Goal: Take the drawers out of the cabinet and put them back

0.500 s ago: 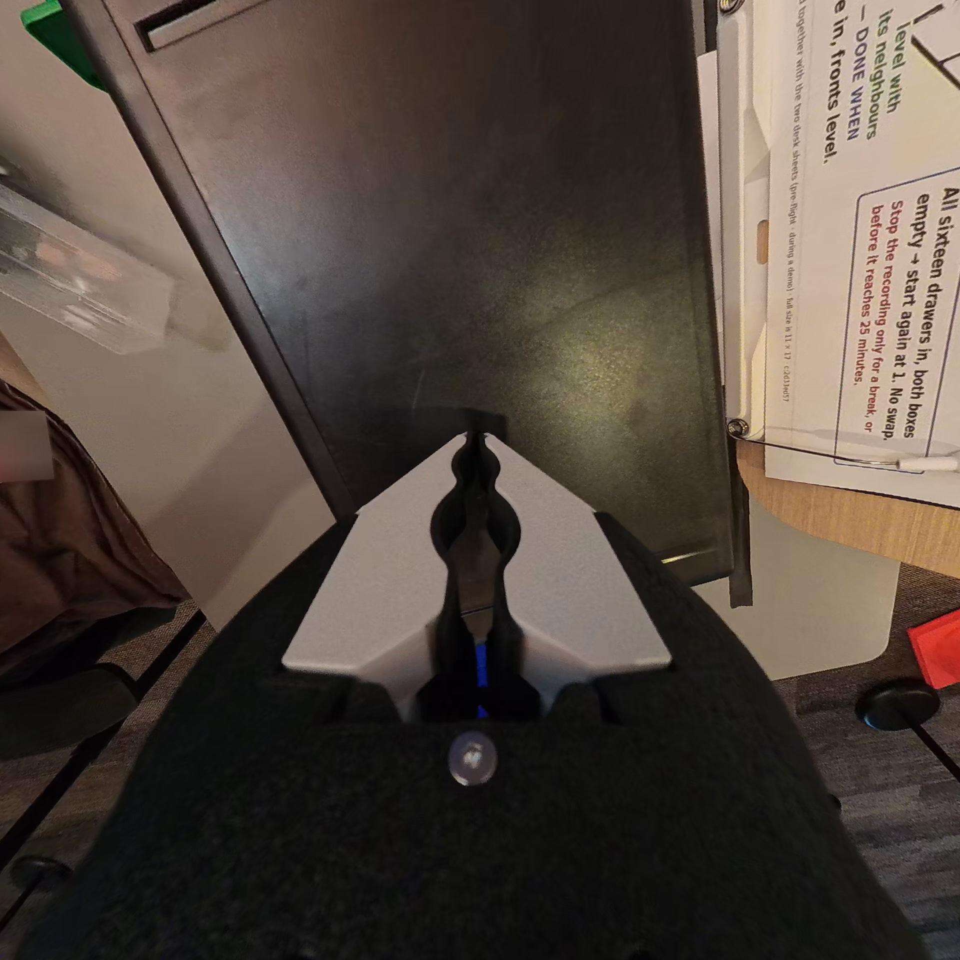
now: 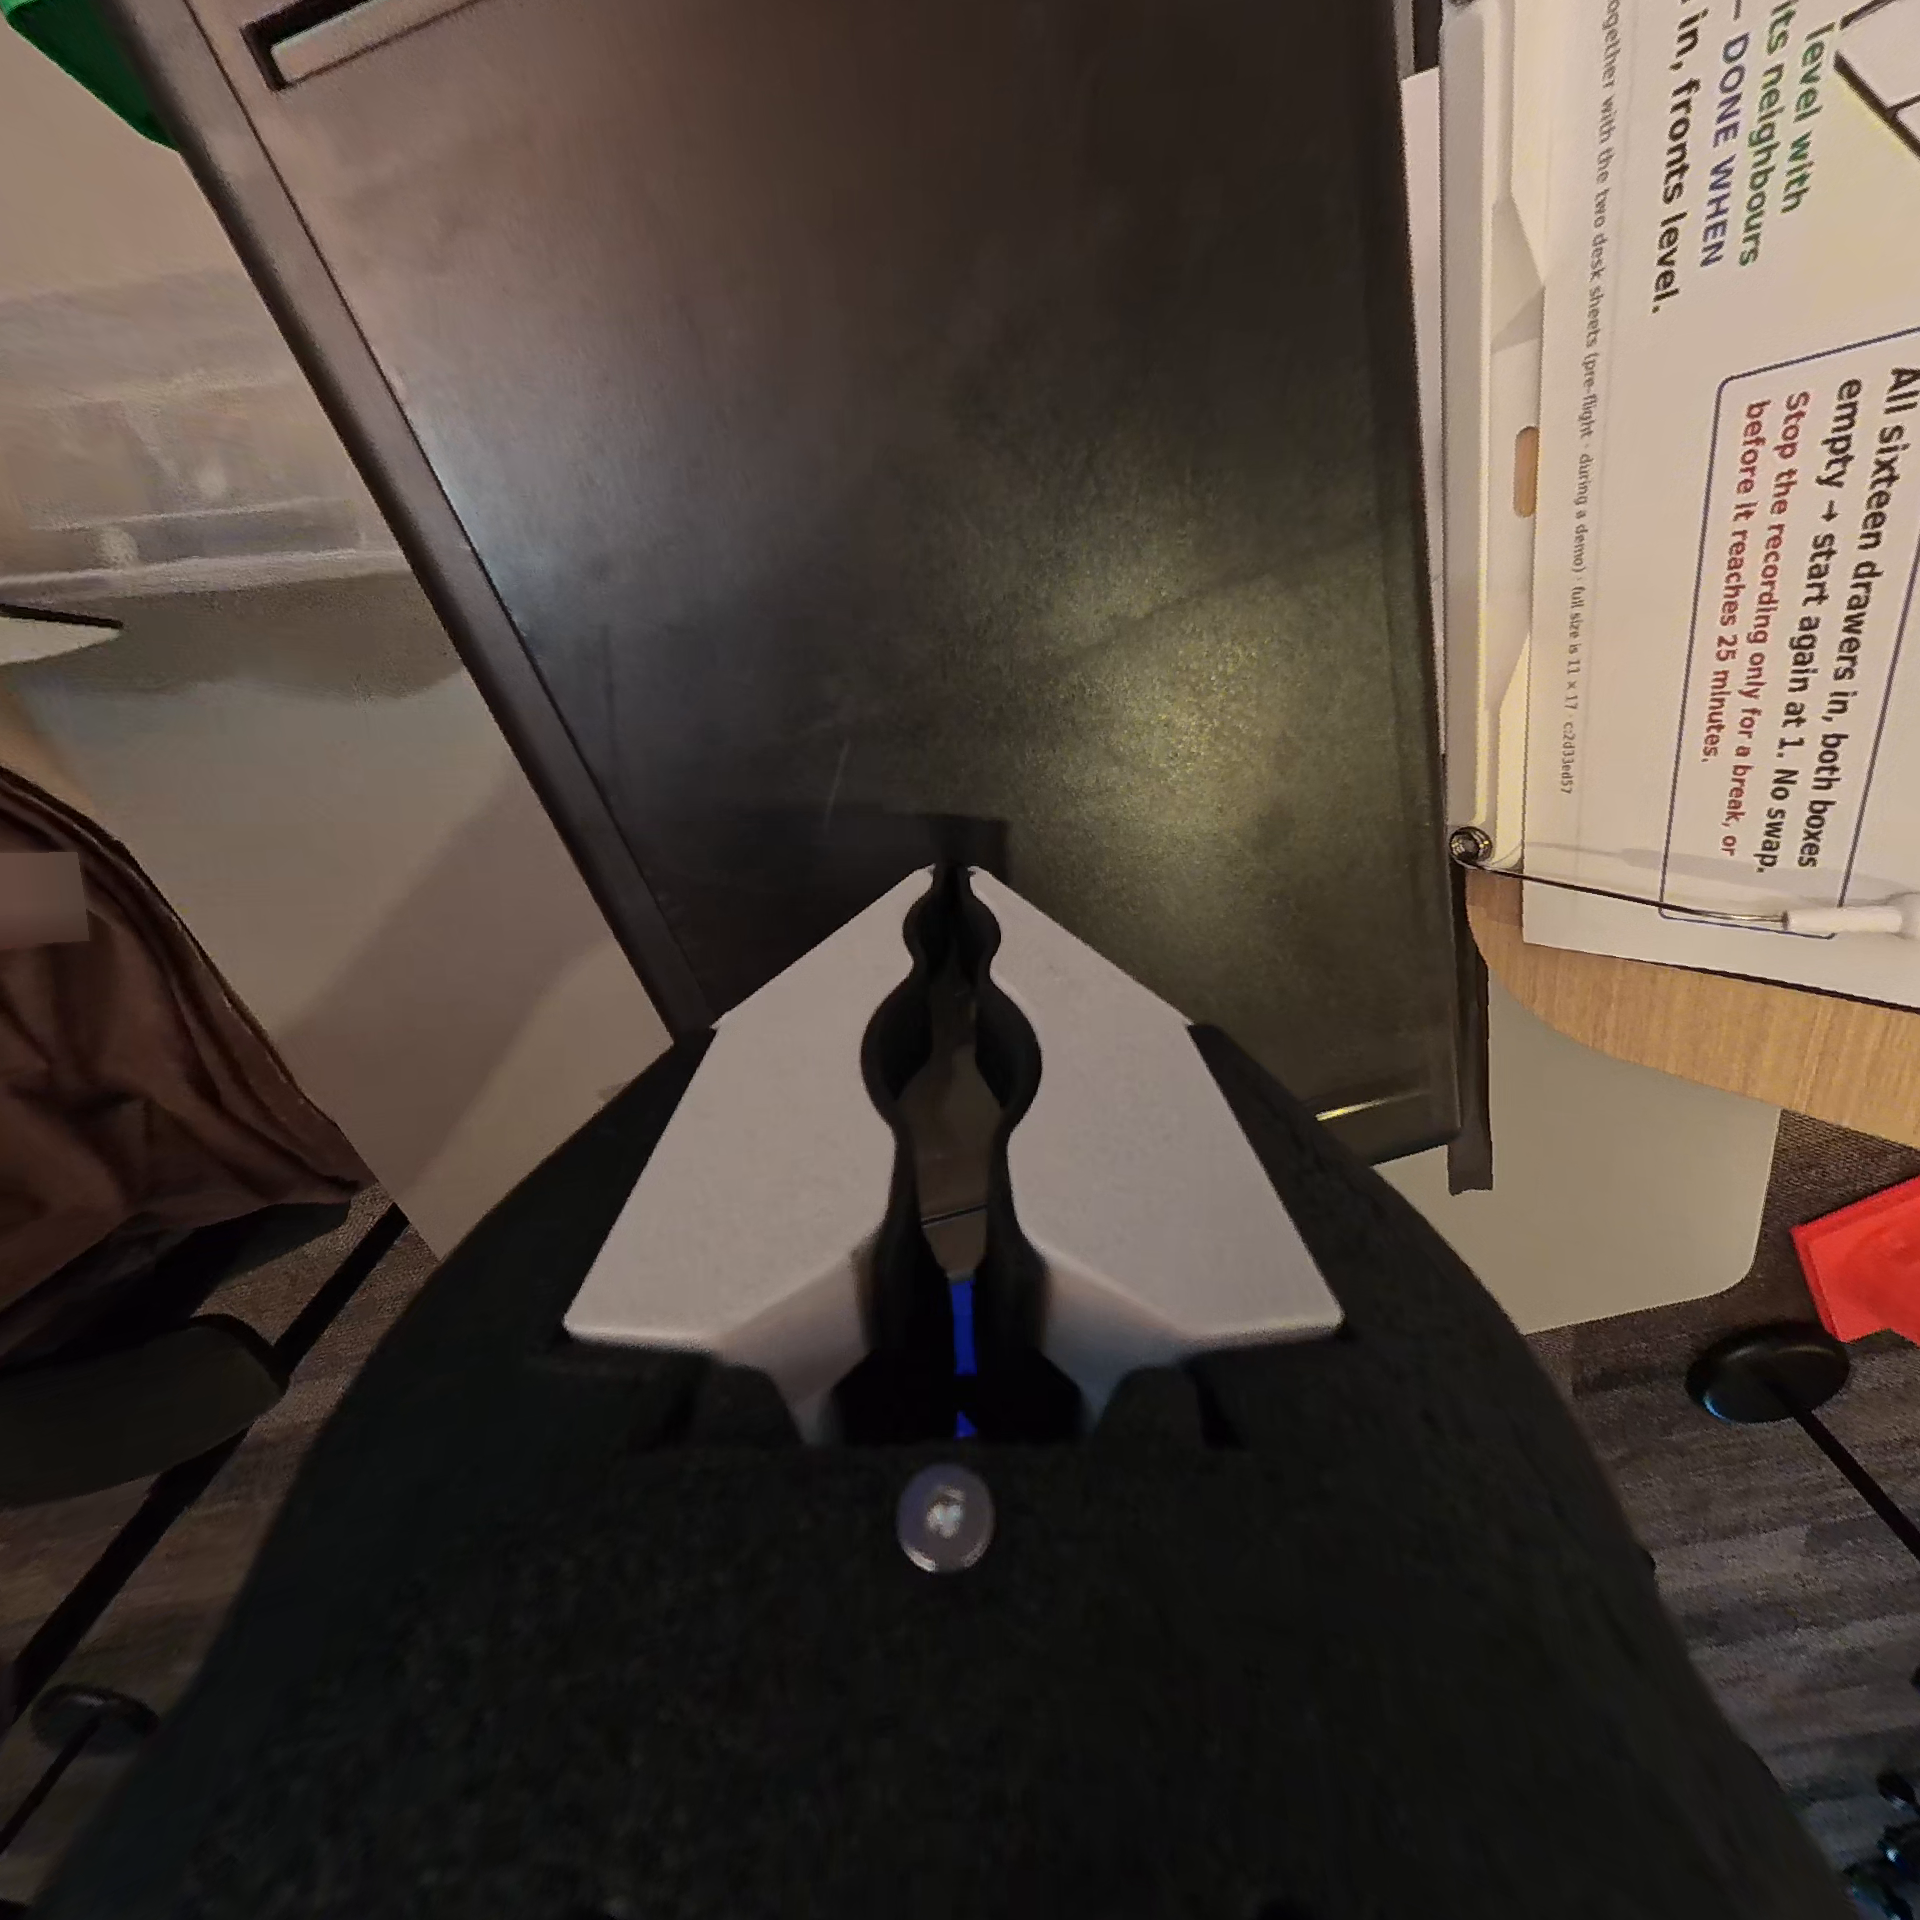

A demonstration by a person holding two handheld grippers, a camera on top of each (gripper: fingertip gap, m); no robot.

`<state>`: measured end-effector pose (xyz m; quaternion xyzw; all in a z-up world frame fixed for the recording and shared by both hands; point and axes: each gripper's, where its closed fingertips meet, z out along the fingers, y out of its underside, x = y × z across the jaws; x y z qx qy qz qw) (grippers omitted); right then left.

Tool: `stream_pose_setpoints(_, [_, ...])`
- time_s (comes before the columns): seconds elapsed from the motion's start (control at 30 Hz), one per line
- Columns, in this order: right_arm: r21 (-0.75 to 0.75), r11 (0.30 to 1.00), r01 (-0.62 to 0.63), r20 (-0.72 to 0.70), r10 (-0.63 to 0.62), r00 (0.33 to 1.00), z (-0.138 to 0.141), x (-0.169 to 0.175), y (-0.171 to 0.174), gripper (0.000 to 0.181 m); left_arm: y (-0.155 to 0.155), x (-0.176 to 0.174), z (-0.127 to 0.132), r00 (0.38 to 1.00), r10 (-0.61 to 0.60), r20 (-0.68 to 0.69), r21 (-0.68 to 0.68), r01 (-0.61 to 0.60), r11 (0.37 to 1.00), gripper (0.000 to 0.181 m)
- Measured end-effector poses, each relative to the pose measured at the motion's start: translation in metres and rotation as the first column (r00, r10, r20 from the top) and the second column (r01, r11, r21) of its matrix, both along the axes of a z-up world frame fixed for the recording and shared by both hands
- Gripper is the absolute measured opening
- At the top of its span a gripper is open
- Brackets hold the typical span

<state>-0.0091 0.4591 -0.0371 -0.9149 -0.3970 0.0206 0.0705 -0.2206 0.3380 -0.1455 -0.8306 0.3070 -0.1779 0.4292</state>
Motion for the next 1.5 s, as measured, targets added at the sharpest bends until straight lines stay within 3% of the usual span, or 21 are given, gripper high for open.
stream_pose_setpoints(0.2, [0.014,1.000,-0.006,0.009,0.005,1.000,0.000,0.000,0.000,0.000,0.018,0.018,0.009,0.999,0.034,0.015,-0.060,-0.033,0.998,0.064])
stream_pose_setpoints(0.37, [0.022,1.000,-0.008,0.012,0.008,1.000,0.000,0.000,0.000,0.000,0.017,0.025,0.000,0.999,0.031,-0.039,-0.087,-0.034,0.996,0.064])
stream_pose_setpoints(1.33, [0.062,0.998,-0.028,0.010,0.027,1.000,0.000,0.000,0.001,0.000,0.025,0.023,0.016,0.975,0.103,-0.199,-0.103,-0.125,0.987,0.064])
stream_pose_setpoints(1.5, [0.068,0.997,-0.027,0.001,0.027,1.000,0.000,0.000,0.001,0.000,0.027,0.028,0.016,0.982,0.165,-0.088,-0.094,-0.173,0.980,0.064])
